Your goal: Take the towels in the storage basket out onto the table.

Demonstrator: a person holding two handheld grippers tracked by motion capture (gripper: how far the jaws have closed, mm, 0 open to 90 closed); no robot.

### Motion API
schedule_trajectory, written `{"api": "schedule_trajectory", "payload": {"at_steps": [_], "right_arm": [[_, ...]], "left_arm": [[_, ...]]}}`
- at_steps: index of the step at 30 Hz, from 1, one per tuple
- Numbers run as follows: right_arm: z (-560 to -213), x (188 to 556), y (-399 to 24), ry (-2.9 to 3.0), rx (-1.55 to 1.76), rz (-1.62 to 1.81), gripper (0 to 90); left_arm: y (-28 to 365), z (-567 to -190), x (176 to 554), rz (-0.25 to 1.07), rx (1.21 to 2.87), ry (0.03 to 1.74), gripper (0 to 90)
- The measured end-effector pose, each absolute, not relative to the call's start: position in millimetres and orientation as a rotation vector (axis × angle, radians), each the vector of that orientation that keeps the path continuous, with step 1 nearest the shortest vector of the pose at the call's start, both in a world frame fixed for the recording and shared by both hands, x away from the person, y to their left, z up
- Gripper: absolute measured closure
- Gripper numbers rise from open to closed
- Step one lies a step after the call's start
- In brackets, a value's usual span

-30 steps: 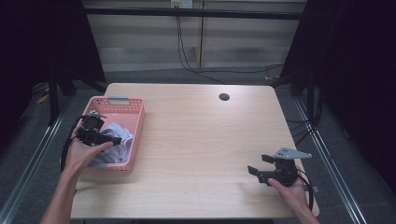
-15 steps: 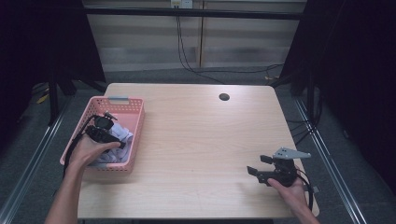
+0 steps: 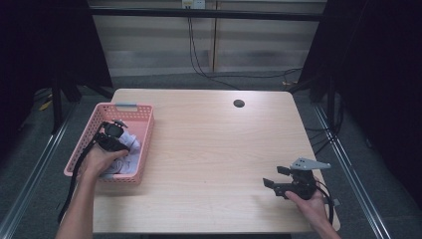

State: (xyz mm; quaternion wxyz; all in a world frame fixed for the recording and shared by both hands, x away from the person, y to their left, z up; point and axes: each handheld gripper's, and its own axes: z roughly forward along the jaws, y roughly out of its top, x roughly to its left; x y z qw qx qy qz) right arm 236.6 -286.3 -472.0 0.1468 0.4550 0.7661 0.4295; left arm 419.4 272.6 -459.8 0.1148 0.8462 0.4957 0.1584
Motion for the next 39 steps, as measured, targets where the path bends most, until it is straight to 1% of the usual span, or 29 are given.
{"api": "schedule_trajectory", "payload": {"at_steps": [2,4,10,12,15,19,22,28,30,33,39], "right_arm": [[-472,237,-287,2.203,1.313,1.237,22.4],[-472,237,-287,2.2,1.312,1.238,22.2],[-471,237,-284,2.207,1.313,1.256,20.8],[-471,237,-282,2.22,1.3,1.258,20.6],[-471,236,-283,2.219,1.298,1.26,20.3],[-469,236,-286,2.218,1.268,1.307,17.3],[-469,236,-287,2.22,1.263,1.318,16.9],[-469,236,-286,2.227,1.252,1.326,16.3],[-469,235,-286,2.23,1.242,1.324,16.3],[-469,236,-285,2.236,1.242,1.32,16.3],[-469,235,-285,2.236,1.239,1.315,16.3]], "left_arm": [[279,-457,419,0.424,2.446,1.449,43.3],[283,-455,417,0.375,2.424,1.427,46.7],[287,-449,415,0.303,2.414,1.393,50.4],[290,-444,414,0.232,2.392,1.364,50.5],[294,-439,412,0.228,2.366,1.352,50.4],[303,-430,409,0.201,2.289,1.354,50.4],[305,-425,407,0.231,2.257,1.353,50.4],[313,-415,404,0.208,2.174,1.329,50.3],[315,-411,402,0.225,2.151,1.32,50.3],[318,-406,400,0.217,2.158,1.261,50.2],[323,-396,399,0.225,2.111,1.275,50.2]]}}
